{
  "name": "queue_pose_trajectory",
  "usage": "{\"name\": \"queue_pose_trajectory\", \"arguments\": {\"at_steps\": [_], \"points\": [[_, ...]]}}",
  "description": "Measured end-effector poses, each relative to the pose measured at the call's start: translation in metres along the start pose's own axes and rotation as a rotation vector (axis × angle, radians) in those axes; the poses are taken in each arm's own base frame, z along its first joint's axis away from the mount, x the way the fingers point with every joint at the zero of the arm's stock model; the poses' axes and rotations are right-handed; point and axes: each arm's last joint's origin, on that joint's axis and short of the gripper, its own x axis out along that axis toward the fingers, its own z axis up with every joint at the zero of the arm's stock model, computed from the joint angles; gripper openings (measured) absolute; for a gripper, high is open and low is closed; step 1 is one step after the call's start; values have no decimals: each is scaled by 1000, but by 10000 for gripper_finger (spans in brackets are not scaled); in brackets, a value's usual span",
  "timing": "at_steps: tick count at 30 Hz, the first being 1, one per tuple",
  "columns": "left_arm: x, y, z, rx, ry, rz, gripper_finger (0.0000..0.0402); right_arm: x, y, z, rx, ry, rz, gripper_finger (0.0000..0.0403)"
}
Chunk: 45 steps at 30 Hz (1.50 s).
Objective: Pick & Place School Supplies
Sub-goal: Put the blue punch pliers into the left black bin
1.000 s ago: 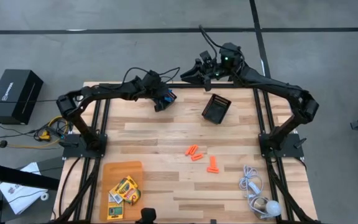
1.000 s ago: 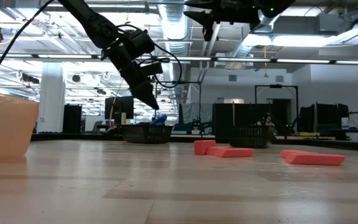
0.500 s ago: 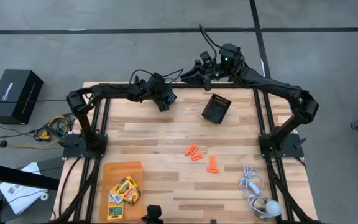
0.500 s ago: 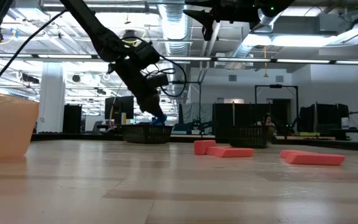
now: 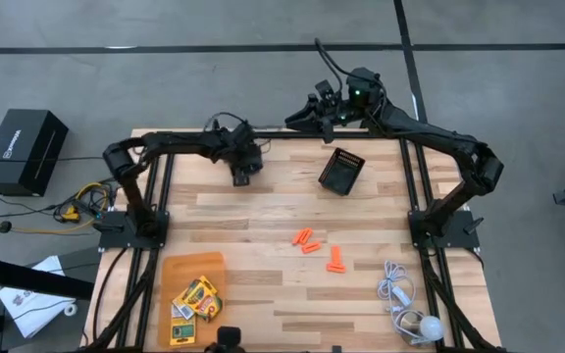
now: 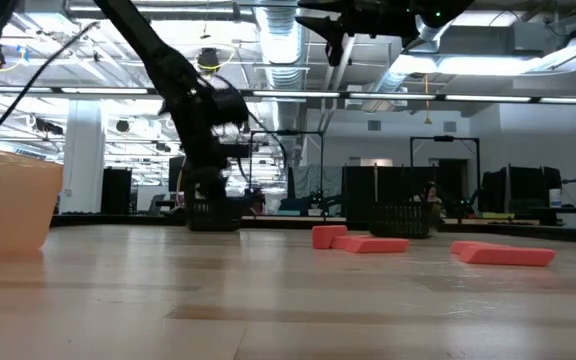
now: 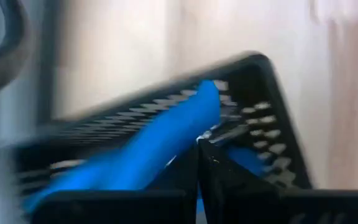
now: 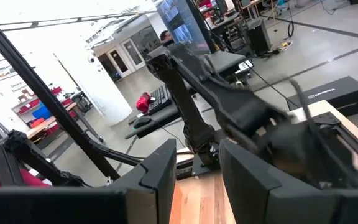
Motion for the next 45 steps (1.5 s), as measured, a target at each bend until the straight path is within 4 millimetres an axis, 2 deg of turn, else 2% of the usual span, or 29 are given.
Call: {"name": "queue_pose_trajectory", "arguments": {"at_steps": [3, 8, 11, 16, 22, 33, 36, 40, 45], "points": [[-27, 14, 4, -4, -63, 100, 0, -2, -2, 1, -8, -5, -8, 116], [-52, 23, 1, -28, -94, 158, 0, -7, -6, 3, -13, -4, 0, 116], [-57, 25, -2, -37, -79, 175, 0, -10, -8, 5, -15, -10, -5, 116], [-57, 24, -3, -41, -66, 165, 0, -10, -9, 5, -20, -14, -6, 116], [-55, 23, 2, -101, -137, 122, 0, -10, -8, 5, -35, -12, -1, 116], [4, 7, 5, -39, -85, 7, 0, -10, -8, 5, -27, -12, -1, 116], [12, 3, 4, -15, -64, -13, 0, -10, -8, 5, -11, -11, -1, 116], [12, -2, -3, 29, 9, -65, 0, -10, -8, 5, -9, -11, -1, 116], [-12, -3, -11, 62, 71, -112, 0, -12, -10, 6, -8, -15, -7, 116]]}}
